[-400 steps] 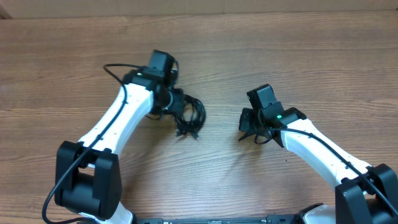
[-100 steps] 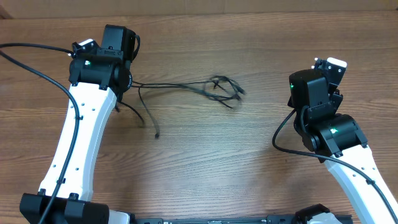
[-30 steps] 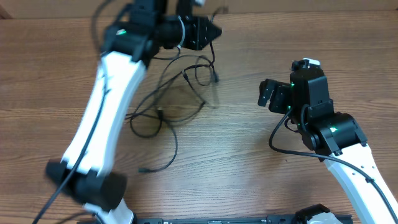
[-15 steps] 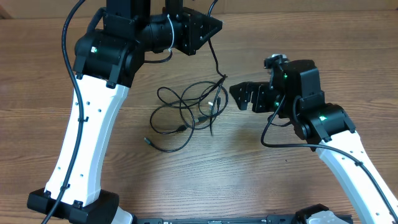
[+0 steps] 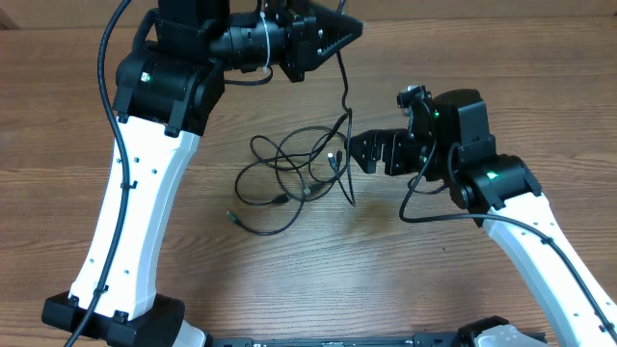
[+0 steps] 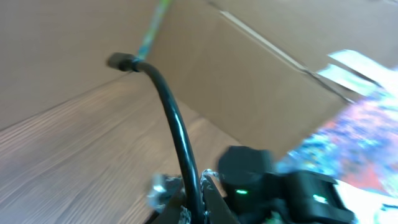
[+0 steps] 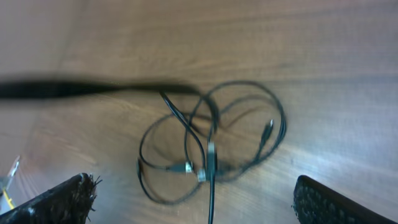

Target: Untangle cables

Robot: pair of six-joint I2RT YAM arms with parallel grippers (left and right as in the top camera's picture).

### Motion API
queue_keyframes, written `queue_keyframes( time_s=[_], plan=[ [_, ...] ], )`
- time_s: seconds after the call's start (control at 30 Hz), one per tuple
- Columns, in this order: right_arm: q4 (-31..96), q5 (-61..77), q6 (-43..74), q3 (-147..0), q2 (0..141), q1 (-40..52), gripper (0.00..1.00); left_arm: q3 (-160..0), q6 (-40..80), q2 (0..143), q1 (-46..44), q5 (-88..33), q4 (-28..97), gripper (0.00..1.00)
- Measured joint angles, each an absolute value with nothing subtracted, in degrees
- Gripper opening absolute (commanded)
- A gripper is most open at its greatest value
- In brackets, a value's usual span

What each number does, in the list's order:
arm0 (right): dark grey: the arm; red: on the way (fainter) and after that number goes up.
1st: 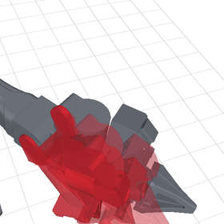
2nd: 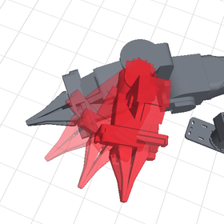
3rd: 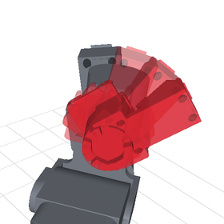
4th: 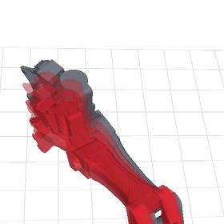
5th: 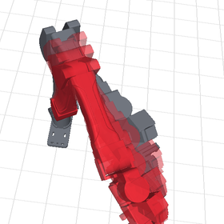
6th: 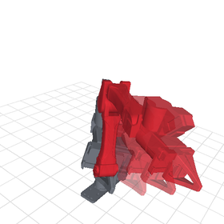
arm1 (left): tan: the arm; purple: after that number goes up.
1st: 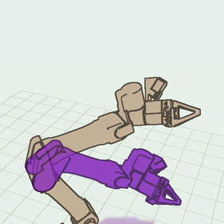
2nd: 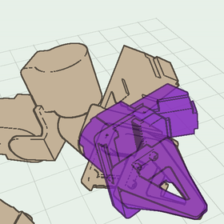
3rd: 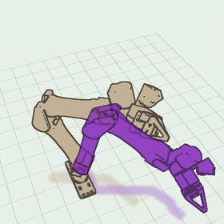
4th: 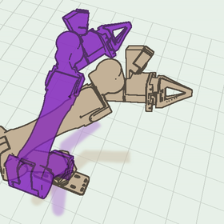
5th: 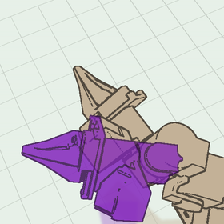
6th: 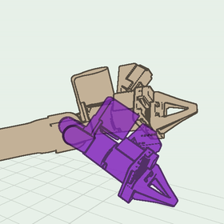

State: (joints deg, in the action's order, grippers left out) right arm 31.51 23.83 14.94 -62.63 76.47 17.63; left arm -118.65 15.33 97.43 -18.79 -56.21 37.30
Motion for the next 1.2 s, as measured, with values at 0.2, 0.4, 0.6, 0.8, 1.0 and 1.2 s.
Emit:
queue_keyframes(
  time_s=[0.2, 0.4, 0.6, 0.8, 1.0, 1.2],
  plan=[
    [22.1, 24.2, 15.0, -62.7, 78.0, 17.6, 1.0, -118.7, 17.0, 97.4, -18.8, -61.0, 34.6, 0.04],
    [13.6, 26.3, 15.2, -62.7, 78.7, 17.6, 0.75, -118.7, 18.7, 97.4, -18.8, -62.7, 33.8, 0.04],
    [6.2, 27.9, 17.4, -62.7, 79.5, 17.6, 0.75, -118.7, 19.3, 97.4, -18.8, -63.0, 34.2, 0.06],
    [-6.1, 32.8, 21.7, -63.0, 79.6, 17.6, 0.61, -118.7, 17.6, 97.4, -18.8, -60.1, 42.3, 0.07],
    [-5.7, 35.2, 26.1, -63.3, 79.6, 17.6, 0.79, -118.6, 13.0, 97.4, -18.8, -49.0, 50.9, 0.45],
    [14.7, 26.7, 25.7, -63.6, 79.6, 16.1, 0.79, -118.6, 11.0, 97.4, -18.8, -32.0, 58.7, 0.63]
  ],
)
